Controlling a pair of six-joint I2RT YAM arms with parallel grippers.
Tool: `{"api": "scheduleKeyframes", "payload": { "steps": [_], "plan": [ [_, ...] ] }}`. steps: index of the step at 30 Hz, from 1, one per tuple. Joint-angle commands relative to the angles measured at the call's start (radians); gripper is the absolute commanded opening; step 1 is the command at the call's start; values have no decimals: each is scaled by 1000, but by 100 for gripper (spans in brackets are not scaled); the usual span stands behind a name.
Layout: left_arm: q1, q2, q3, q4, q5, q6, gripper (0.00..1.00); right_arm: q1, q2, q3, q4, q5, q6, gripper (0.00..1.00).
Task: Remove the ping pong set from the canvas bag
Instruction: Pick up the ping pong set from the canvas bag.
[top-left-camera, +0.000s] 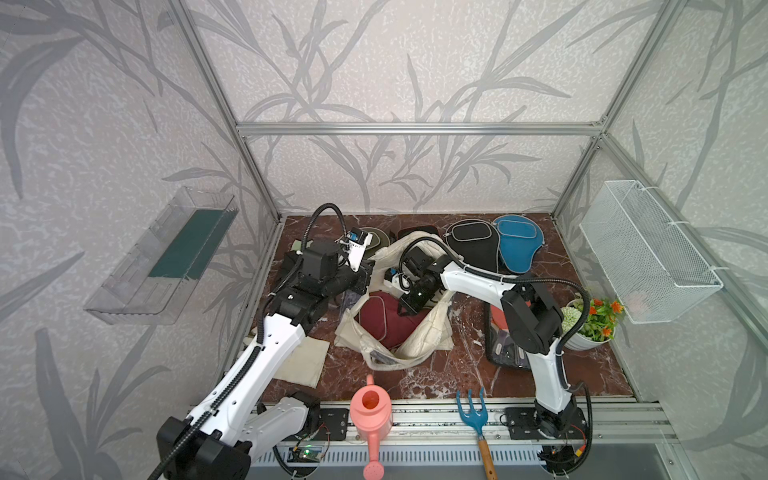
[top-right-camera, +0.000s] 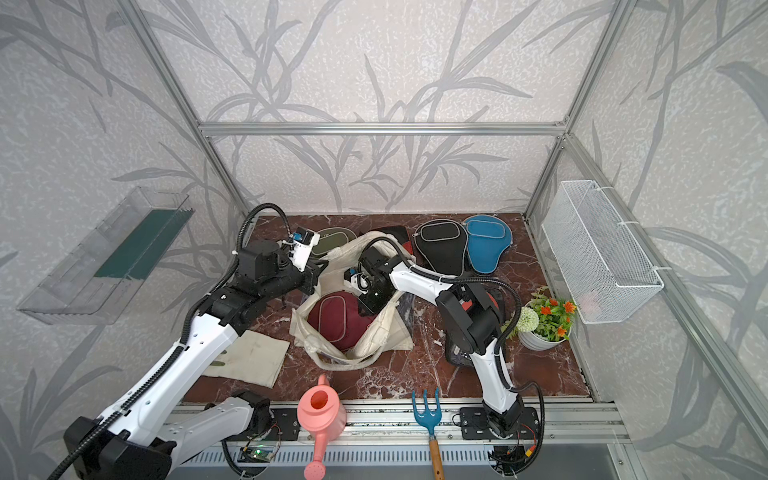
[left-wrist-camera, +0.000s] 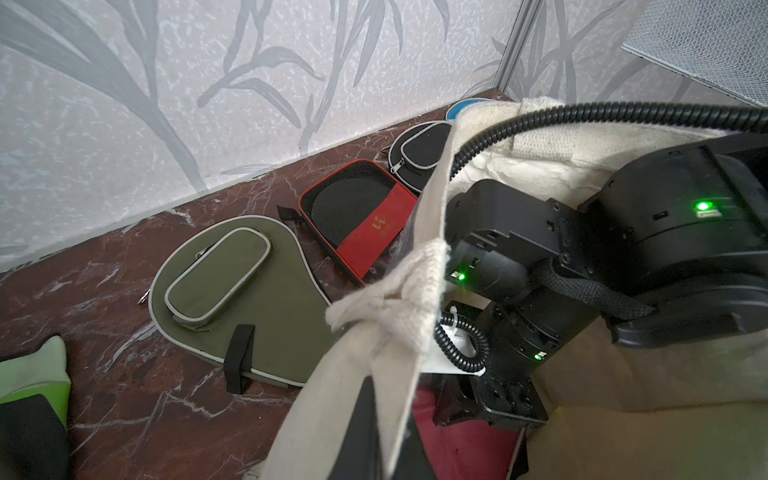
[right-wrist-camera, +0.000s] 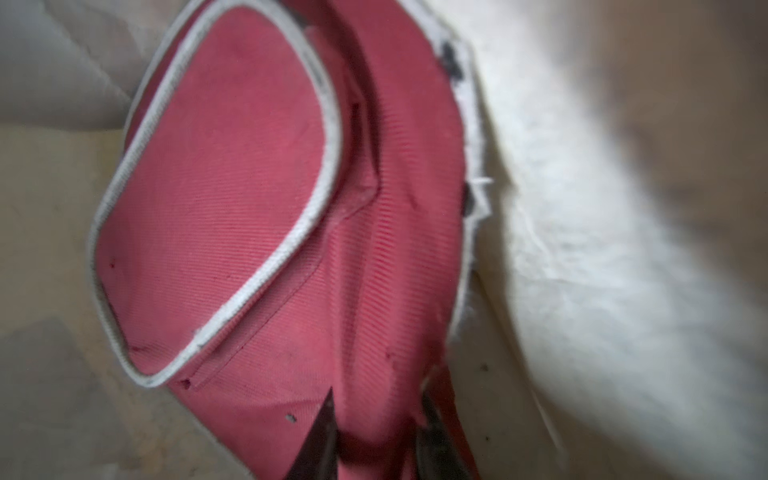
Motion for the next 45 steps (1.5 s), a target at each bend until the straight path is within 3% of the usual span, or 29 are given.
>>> {"api": "scheduleKeyframes", "payload": {
  "steps": [1,2,3,24,34,45],
  "plan": [
    [3,-41,-11,17,16,4,0,-10,-48,-44,-104,59,14,7],
    [2,-46,-11,14,13,3,0,-11,-66,-49,-104,67,15,0],
    [2,-49,-10,12,9,3,0,-13,-82,-51,-106,78,15,0],
    [1,-53,-5,2,8,-3,0,-26,-473,-77,-75,340,-75,0],
    [1,-36,12,1,27,-5,0,46,-674,-212,163,659,-227,0],
    [1,-10,31,-12,27,5,0,52,-777,-251,228,638,-256,0]
  ]
}}
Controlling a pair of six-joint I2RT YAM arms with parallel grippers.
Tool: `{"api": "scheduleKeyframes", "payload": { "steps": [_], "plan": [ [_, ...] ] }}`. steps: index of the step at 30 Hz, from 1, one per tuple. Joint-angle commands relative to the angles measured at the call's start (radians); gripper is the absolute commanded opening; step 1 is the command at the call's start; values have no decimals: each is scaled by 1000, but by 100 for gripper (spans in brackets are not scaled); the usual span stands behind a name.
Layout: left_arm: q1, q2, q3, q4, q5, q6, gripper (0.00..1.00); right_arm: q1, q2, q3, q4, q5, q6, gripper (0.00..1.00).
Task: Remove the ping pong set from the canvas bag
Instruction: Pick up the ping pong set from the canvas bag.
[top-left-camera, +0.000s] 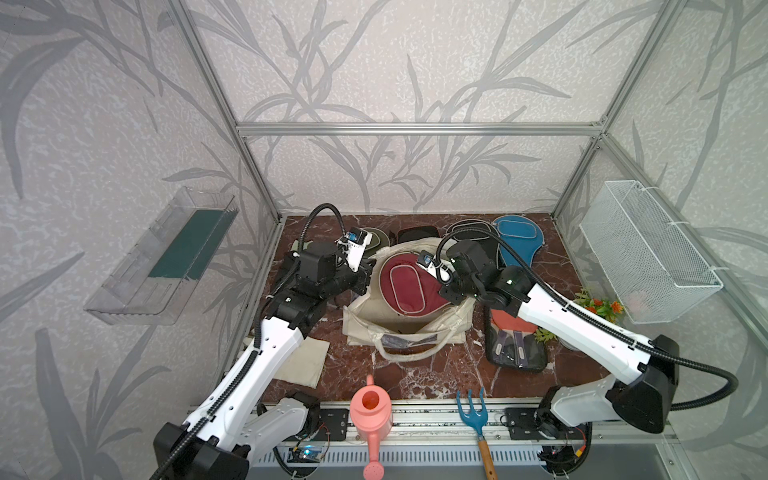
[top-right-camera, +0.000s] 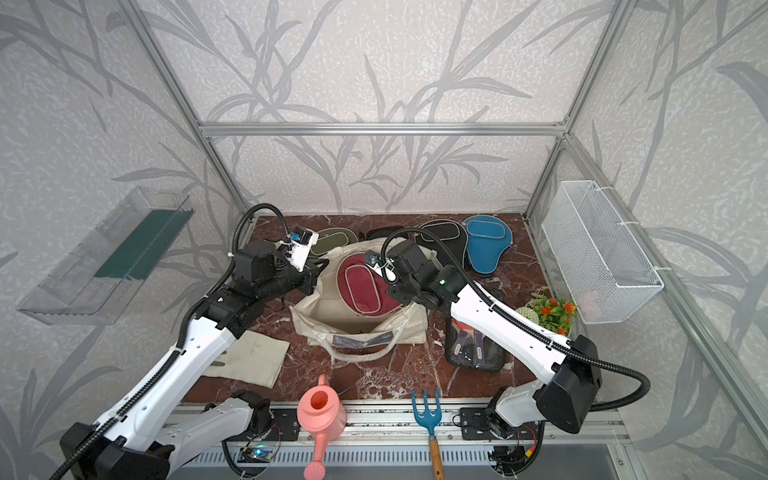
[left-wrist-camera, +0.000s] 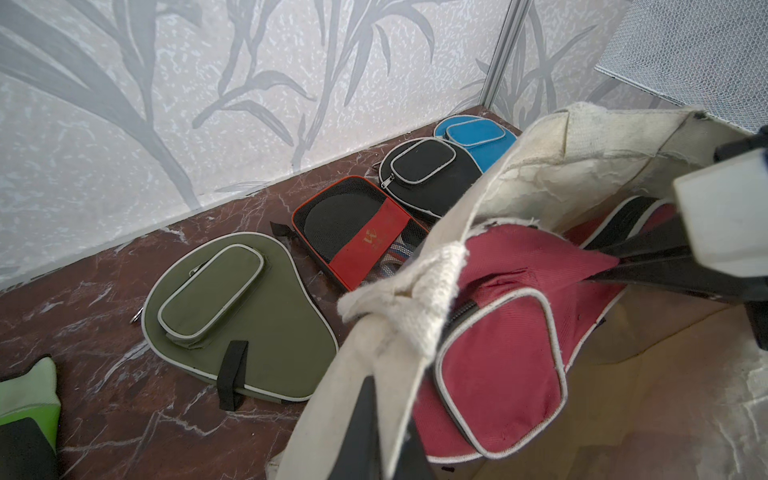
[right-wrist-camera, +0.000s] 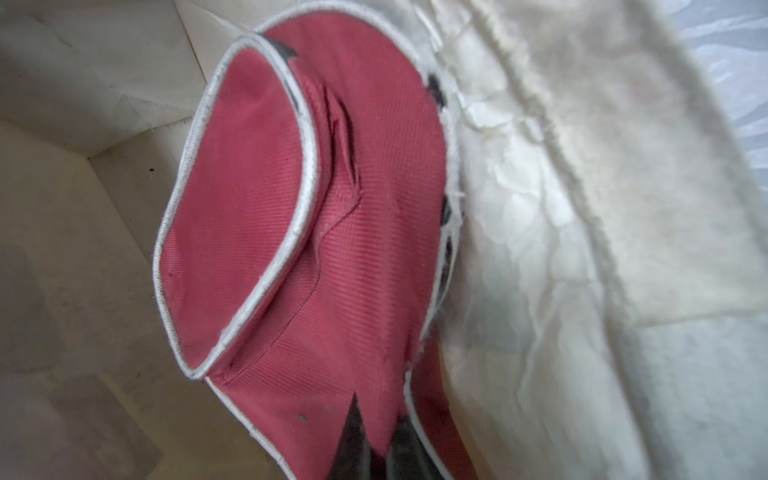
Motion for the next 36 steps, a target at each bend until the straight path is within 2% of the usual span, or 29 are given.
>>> {"api": "scheduleKeyframes", "payload": {
  "steps": [1,11,13,19,23,27,36],
  "plan": [
    [1,5,30,-34,-3,6,0,-9,-91,11,142,26,20,0],
    [1,-28,56,-75,-72,22,2,-49,-156,9,139,-114,105,0],
    [1,-33,78,-95,-87,33,13,-66,-165,12,135,-145,120,0],
    [2,-39,164,-153,-91,55,66,-106,-185,27,126,-223,154,0],
    [1,-55,199,-176,-47,42,87,-125,-196,37,126,-275,176,0],
    [2,-62,193,-163,45,25,96,-154,-214,40,150,-358,218,0],
    [1,-12,185,-161,113,0,99,-170,-226,58,194,-445,248,0]
  ]
}}
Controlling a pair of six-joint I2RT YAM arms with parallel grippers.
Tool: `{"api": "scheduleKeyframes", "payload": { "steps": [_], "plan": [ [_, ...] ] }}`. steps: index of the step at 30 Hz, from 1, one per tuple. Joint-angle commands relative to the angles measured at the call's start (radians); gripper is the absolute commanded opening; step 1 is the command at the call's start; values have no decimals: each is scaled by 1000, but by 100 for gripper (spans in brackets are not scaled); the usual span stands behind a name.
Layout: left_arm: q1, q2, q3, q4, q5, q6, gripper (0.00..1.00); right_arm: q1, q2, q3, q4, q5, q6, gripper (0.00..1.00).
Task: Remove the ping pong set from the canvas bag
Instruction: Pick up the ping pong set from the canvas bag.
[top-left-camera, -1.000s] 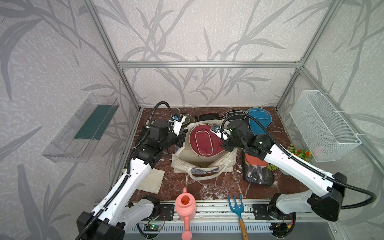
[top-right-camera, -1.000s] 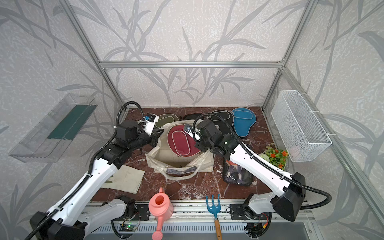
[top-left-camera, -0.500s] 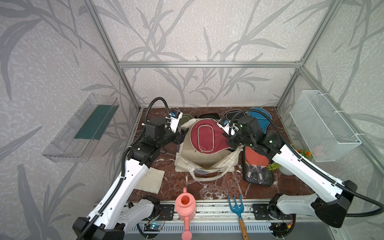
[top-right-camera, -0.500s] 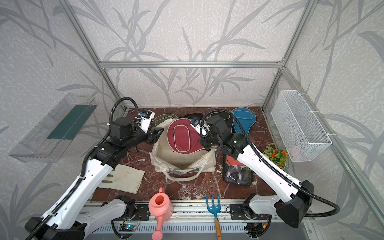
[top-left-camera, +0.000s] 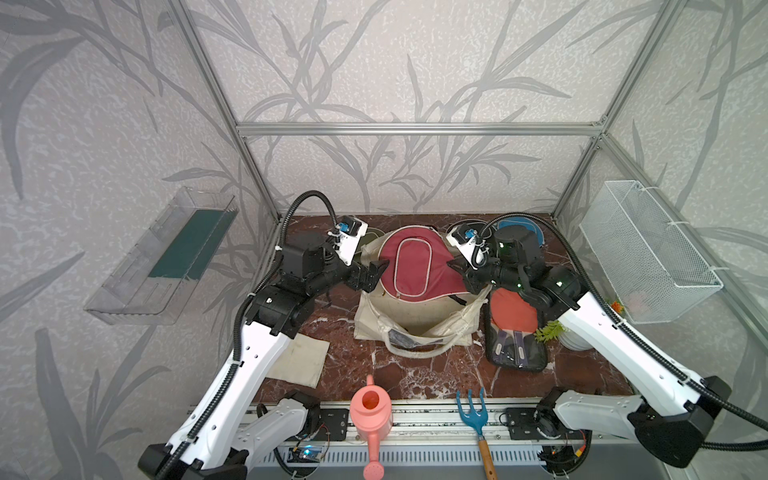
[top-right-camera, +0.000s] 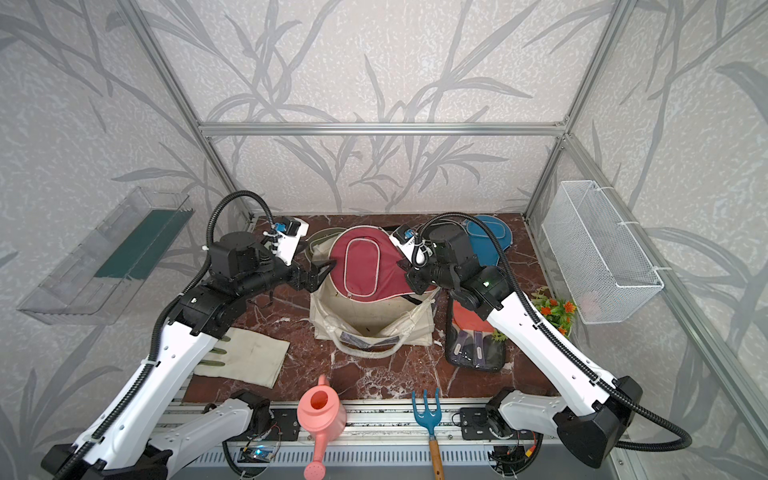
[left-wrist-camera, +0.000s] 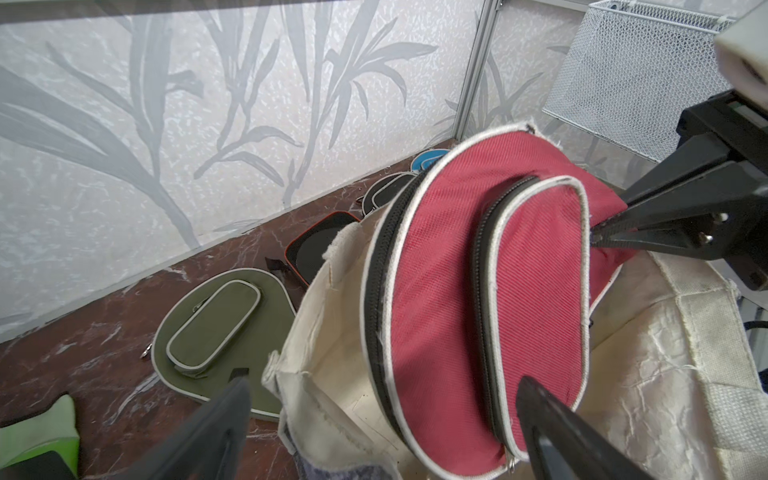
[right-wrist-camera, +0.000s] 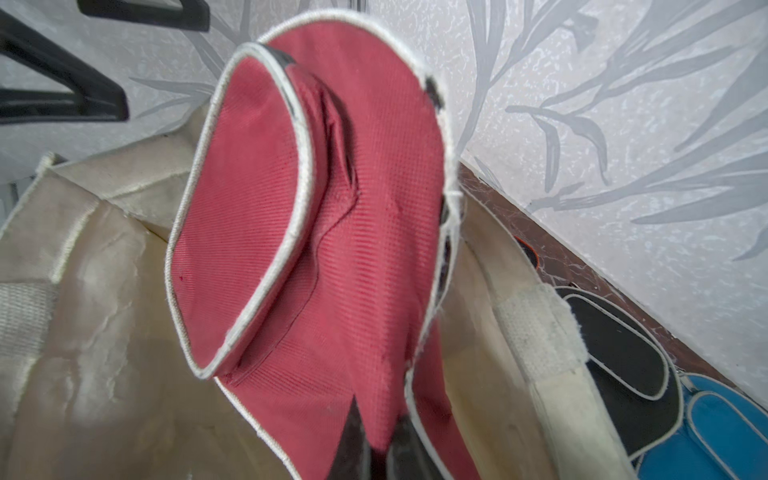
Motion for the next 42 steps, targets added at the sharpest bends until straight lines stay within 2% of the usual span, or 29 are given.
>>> {"api": "scheduleKeyframes", "payload": {
  "steps": [1,7,11,15,17,20,22,32,33,35,37,40,42],
  "plan": [
    [1,9,4,-2,51,-12,99,-5,-49,66,139,-75,36,0],
    [1,16,-5,22,87,-17,99,-11,-52,83,163,-127,44,0],
    [2,6,-18,27,114,-9,91,-19,-49,89,176,-162,50,0],
    [3,-10,-25,32,158,0,64,-25,-43,86,188,-189,57,0],
    [3,-18,-29,37,173,0,46,-25,-42,84,192,-195,59,0],
    [3,-30,-34,51,184,-3,14,-27,-39,83,193,-199,60,0],
    [3,-36,-34,59,187,-3,1,-25,-36,84,193,-202,61,0],
    [3,-65,-25,50,206,33,0,-30,-31,99,148,-222,49,0],
    [3,-67,-22,46,215,43,0,-34,-27,107,124,-235,39,3],
    [3,-71,-16,32,237,73,0,-53,-22,131,62,-270,7,26],
    [3,-70,0,3,266,114,0,-95,-19,161,-13,-362,-29,53],
    [2,-56,37,-62,300,187,0,-160,-10,212,-121,-464,-83,86],
    [3,-37,68,-116,312,226,0,-184,2,250,-187,-509,-126,96]
  ]
}}
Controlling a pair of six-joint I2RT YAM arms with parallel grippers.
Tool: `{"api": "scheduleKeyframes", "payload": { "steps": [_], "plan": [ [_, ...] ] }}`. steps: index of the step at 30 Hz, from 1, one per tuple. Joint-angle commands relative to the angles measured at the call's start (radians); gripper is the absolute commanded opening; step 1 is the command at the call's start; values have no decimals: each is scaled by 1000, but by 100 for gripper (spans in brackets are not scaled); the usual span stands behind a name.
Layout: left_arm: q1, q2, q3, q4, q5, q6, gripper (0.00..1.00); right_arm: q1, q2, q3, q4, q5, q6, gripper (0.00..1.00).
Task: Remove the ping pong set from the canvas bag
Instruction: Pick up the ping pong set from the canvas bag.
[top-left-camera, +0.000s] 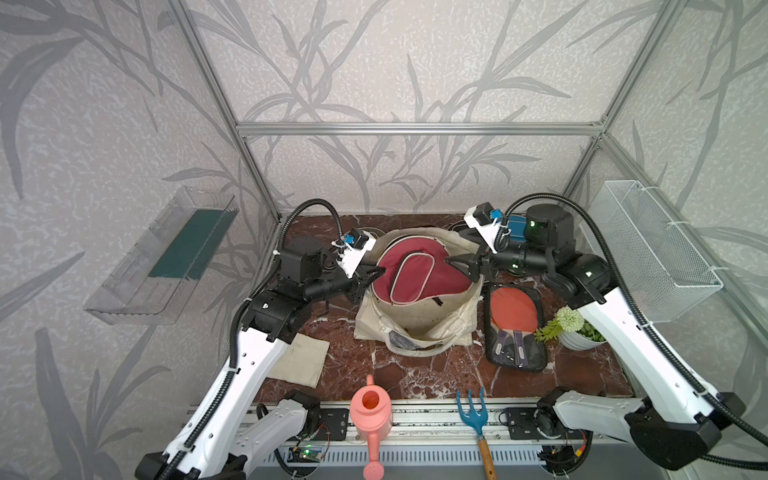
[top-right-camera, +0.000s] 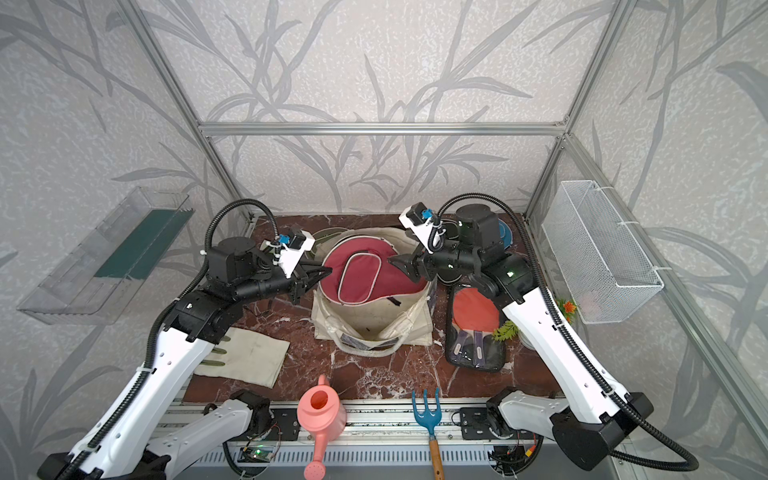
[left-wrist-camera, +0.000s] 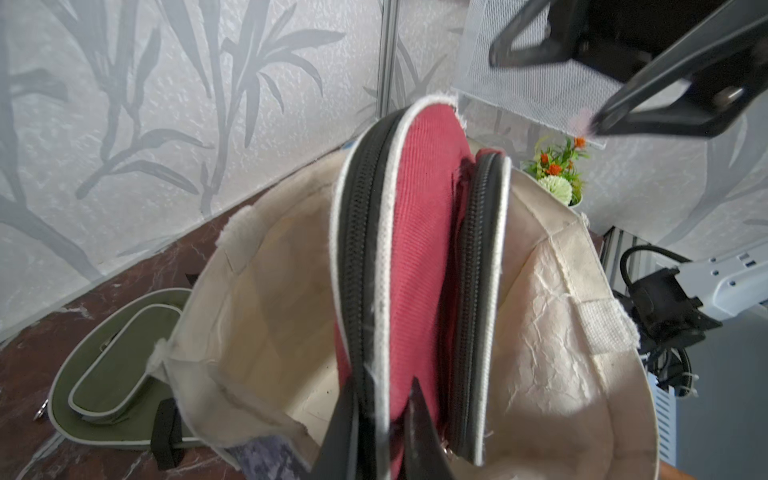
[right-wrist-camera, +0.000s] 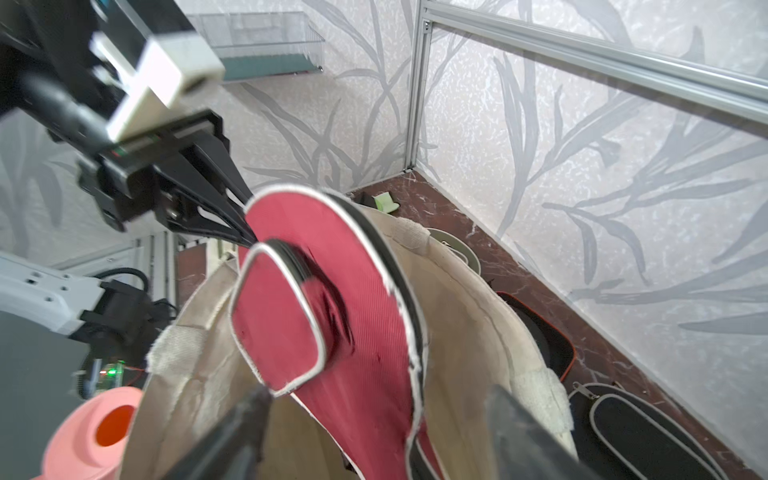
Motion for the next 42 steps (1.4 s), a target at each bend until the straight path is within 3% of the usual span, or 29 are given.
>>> {"api": "scheduleKeyframes", "payload": {
  "steps": [1,8,24,31,33,35,36,39,40,42],
  "plan": [
    [-3,8,95,-31,82,116,0,-34,10,62,-149,-147,-88,99],
    [-3,40,147,-50,128,147,0,-38,131,157,-348,-265,-202,99],
    [-3,87,229,-29,212,150,0,-30,273,9,-329,-466,-259,99],
    [-3,104,272,-29,229,154,0,-27,257,-90,-263,-508,-222,96],
    [-4,110,285,-29,236,154,0,-26,253,-103,-243,-518,-207,87],
    [-3,120,293,-24,245,152,0,-27,255,-107,-219,-521,-182,68],
    [-4,122,293,-20,247,149,0,-28,256,-105,-211,-518,-172,57],
    [-4,127,291,-16,242,142,0,-25,248,-88,-194,-489,-148,10],
    [-4,126,289,-15,236,141,0,-26,238,-83,-182,-475,-137,0],
    [-4,117,284,-6,219,134,0,-25,211,-81,-159,-448,-122,0]
  ]
}}
